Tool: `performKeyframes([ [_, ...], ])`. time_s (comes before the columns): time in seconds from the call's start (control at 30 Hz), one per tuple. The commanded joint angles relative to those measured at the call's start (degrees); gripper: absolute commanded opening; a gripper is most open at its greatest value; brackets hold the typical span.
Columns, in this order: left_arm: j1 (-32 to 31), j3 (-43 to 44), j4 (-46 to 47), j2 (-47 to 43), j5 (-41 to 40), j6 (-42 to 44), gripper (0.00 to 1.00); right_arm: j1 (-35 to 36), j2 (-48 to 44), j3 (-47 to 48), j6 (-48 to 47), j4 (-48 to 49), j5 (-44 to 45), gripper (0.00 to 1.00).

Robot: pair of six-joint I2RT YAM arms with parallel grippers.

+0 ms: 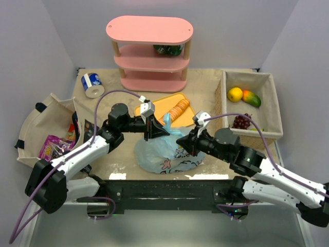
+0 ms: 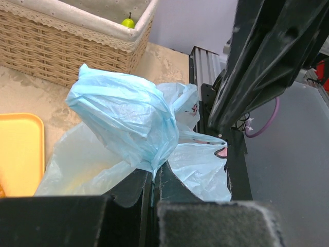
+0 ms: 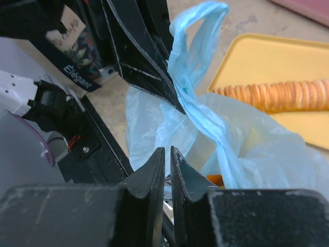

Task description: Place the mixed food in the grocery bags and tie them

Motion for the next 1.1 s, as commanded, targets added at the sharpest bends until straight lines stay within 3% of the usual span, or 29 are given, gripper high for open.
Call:
performKeyframes([
  [0.0,0.34,0.67,0.49,-1.41,-0.26,-0.42,0.0,1.52,3.22,1.39,2.08,-1.09,3.92,0.11],
  [0.27,0.26,0.49,1.28,-1.32,0.53,-0.86,0.0,4.59,8.93,-0.11,2.26,1.9,11.66,0.1],
  [0.63,0.26,-0.39,3.31,-1.06,1.06,-2.26,0.0,10.4,19.39,-4.15,4.81,19.38,9.03,0.1],
  [0.83,0.26,-0.65,2.96,-1.23,1.41,-2.09,0.0,10.93,18.79,-3.71,4.72,18.7,11.05,0.11],
  [0.93,0.26,-0.04,0.6,-1.76,1.24,-0.34,0.0,11.11,13.45,-2.66,4.81,13.16,11.23,0.21],
  [0.97,0.34,0.14,0.06,-2.11,1.07,0.1,0.0,11.19,11.68,-2.48,4.81,12.72,10.01,0.33],
  [1.07,0.26,0.23,-0.3,-2.11,1.5,0.55,0.0,11.19,5.01,-1.52,3.94,6.31,4.75,0.54],
])
